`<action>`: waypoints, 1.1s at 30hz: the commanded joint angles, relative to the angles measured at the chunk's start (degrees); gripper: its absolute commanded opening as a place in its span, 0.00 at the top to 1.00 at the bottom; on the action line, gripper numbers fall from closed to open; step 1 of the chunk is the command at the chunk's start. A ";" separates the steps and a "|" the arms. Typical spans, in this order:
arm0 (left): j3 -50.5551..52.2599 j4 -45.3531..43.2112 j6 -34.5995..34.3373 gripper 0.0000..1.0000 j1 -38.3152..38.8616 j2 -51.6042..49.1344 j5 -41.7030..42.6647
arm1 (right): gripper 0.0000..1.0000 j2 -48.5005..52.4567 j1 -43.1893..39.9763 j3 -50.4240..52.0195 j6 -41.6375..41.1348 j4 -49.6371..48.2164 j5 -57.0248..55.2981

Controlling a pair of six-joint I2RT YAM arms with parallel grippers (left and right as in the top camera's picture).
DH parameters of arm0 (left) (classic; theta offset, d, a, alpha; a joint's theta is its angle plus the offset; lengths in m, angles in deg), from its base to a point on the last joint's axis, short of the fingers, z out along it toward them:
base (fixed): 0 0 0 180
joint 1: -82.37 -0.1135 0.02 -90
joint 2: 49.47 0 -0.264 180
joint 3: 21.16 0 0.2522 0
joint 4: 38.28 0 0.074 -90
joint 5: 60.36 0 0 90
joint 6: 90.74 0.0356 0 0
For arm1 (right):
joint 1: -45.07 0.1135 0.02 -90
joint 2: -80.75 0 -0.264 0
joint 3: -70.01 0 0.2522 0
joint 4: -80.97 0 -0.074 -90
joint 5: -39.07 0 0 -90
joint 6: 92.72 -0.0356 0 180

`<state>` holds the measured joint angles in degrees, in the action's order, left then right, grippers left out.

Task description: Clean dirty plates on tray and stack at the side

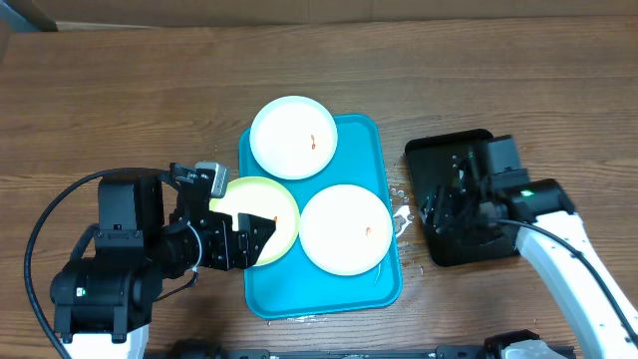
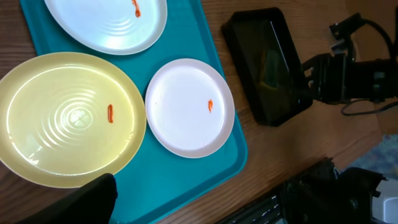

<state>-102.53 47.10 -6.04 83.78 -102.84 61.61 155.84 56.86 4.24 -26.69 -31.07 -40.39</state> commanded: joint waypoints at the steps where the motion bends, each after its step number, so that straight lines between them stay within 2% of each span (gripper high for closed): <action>1: -1.33 0.70 1.99 0.13 0.33 0.46 -0.96 | 0.37 2.64 -0.24 1.18 -7.98 -3.26 -14.34; 4: -1.33 1.20 3.76 0.12 1.07 0.46 0.24 | 0.39 7.15 -0.28 1.18 -7.32 -9.94 -15.06; 9: -1.33 1.07 4.96 0.12 1.86 0.46 2.49 | 0.48 15.65 -0.28 1.18 -7.63 -16.04 -17.40; 16: -1.33 1.49 5.35 0.11 2.01 0.46 2.56 | 0.83 22.80 -0.28 1.18 -7.82 -16.22 -19.56; 17: -1.33 1.51 5.38 0.11 2.01 0.46 2.56 | 0.94 22.80 -0.28 1.16 -7.82 -16.04 -19.47; 18: -1.33 1.51 5.38 0.11 2.01 0.44 2.56 | 0.96 22.58 -0.28 0.96 -7.82 -15.41 -19.30; 24: -1.33 0.50 5.35 0.09 2.01 0.39 2.12 | 0.95 18.51 -0.28 -3.89 -5.49 -8.11 -19.54; 25: -1.33 0.35 5.35 0.09 2.01 0.39 2.12 | 0.76 16.81 -0.28 -5.60 -4.50 -5.62 -19.54; 26: -1.33 0.37 5.35 0.08 2.01 0.39 2.12 | 0.69 15.82 -0.28 -6.38 -4.52 -4.33 -19.56; 30: -1.33 0.37 5.35 0.06 2.01 0.26 2.10 | 0.60 14.27 -0.28 -6.60 -4.63 -3.52 -21.14; 33: -1.33 0.39 5.35 0.05 2.01 0.17 2.12 | 0.58 14.56 -0.28 -5.11 -8.28 -4.87 -26.47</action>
<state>-102.57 47.71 -1.98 85.40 -102.84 63.05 170.68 56.69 -1.11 -32.06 -35.03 -60.80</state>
